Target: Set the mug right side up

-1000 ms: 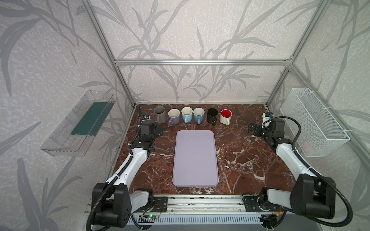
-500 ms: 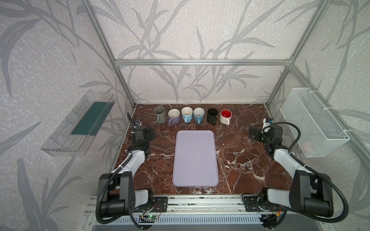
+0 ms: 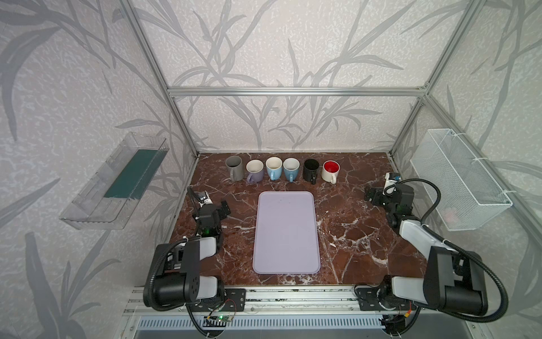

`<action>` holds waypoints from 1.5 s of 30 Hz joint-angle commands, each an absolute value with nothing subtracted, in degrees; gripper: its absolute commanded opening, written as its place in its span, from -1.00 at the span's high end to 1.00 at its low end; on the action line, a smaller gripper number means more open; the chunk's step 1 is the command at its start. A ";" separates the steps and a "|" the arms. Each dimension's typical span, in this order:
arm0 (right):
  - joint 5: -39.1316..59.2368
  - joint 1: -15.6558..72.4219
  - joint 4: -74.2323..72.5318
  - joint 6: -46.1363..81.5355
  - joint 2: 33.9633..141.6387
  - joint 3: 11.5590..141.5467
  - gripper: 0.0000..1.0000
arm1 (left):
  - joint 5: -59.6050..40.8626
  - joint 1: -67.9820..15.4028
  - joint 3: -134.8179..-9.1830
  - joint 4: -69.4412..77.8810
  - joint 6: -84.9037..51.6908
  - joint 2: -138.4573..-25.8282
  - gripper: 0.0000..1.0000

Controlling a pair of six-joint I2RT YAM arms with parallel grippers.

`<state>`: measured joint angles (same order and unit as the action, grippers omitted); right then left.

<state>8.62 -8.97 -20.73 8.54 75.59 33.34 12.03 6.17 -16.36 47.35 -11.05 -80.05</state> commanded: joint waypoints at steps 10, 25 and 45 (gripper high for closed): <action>11.86 -9.15 -27.06 6.75 77.35 31.65 -0.98 | 11.00 3.95 -14.10 70.27 -5.77 -90.92 -0.98; 16.00 -8.69 -41.00 6.86 81.48 24.21 -0.98 | 14.03 1.76 -19.87 57.30 -4.31 -89.65 -0.98; 10.73 0.37 -56.64 -2.04 90.32 20.45 -0.98 | 14.07 1.72 -19.81 57.42 -4.22 -89.65 -0.98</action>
<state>11.68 0.23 -53.39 -0.36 90.52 19.16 13.45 1.91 -19.55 57.36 -4.93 -89.45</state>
